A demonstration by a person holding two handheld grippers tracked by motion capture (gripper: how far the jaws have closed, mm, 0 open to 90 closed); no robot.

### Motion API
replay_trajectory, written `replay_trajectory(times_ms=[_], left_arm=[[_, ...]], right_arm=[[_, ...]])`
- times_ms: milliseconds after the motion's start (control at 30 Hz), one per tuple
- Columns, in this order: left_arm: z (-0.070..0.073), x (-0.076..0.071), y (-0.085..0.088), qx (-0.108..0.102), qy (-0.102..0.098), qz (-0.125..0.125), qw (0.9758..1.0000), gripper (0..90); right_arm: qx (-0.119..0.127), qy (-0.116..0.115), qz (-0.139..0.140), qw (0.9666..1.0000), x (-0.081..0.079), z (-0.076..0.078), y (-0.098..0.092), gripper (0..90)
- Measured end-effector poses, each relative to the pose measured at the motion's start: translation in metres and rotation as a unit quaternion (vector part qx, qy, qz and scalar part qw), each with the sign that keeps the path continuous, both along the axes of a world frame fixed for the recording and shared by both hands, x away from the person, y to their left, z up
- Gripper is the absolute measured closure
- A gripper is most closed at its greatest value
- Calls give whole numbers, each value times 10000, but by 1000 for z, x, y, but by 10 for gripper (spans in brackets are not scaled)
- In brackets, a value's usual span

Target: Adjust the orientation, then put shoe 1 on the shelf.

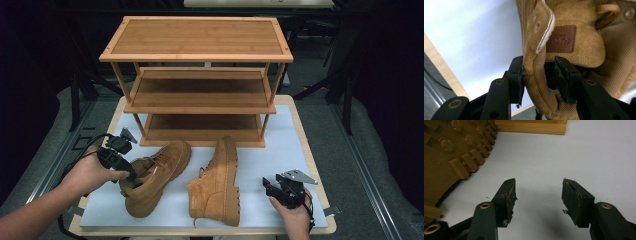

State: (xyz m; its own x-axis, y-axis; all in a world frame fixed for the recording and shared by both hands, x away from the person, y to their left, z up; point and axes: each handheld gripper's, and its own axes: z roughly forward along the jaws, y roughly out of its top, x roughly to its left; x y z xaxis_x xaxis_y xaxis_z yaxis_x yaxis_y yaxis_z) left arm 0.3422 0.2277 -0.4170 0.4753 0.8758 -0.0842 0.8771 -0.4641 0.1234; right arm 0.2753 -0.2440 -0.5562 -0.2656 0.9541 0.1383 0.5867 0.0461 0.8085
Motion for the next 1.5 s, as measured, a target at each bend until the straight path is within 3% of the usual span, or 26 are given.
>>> replay_trajectory(times_ms=[233, 467, 600, 700, 967, 1067, 1200, 1233, 1400, 1467, 1500], left_arm=[[-14, 0, 4, -50, 180, 111, 9998, 658], [-15, 2, 4, -69, 253, 172, 9995, 706], [-14, 7, 8, -291, 451, 356, 9979, 740], [-14, 10, 14, -603, 613, 490, 9951, 746], [-12, 15, 22, -1059, 808, 635, 9891, 764], [-9, 16, 25, -1312, 853, 700, 9852, 766], [-2, 17, 29, -1706, 913, 839, 9775, 771], [2, 17, 30, -1859, 977, 883, 9737, 773], [8, 15, 35, -2230, 1079, 972, 9640, 776], [9, 13, 39, -2327, 1061, 933, 9622, 776], [10, 12, 40, -2389, 1062, 990, 9601, 776]], right_arm=[[-33, 68, 11, 10000, 0, 1, 0, 445], [-34, 87, 24, 10000, 0, 0, 1, 445], [-12, 83, 23, 10000, 0, 0, 1, 445], [-4, 76, -7, 10000, 0, 0, -1, 445], [30, 85, -21, 10000, 0, 0, -1, 445], [44, 82, -26, 10000, 0, 0, -1, 445], [71, 93, -24, 9999, 0, 0, -2, 445], [72, 95, -19, 9999, 0, 0, -2, 445], [87, 88, -65, 9999, 0, 0, -2, 445], [137, 101, -55, 9998, 1, 0, -3, 445], [135, 101, -66, 9998, 1, -1, -3, 445]])
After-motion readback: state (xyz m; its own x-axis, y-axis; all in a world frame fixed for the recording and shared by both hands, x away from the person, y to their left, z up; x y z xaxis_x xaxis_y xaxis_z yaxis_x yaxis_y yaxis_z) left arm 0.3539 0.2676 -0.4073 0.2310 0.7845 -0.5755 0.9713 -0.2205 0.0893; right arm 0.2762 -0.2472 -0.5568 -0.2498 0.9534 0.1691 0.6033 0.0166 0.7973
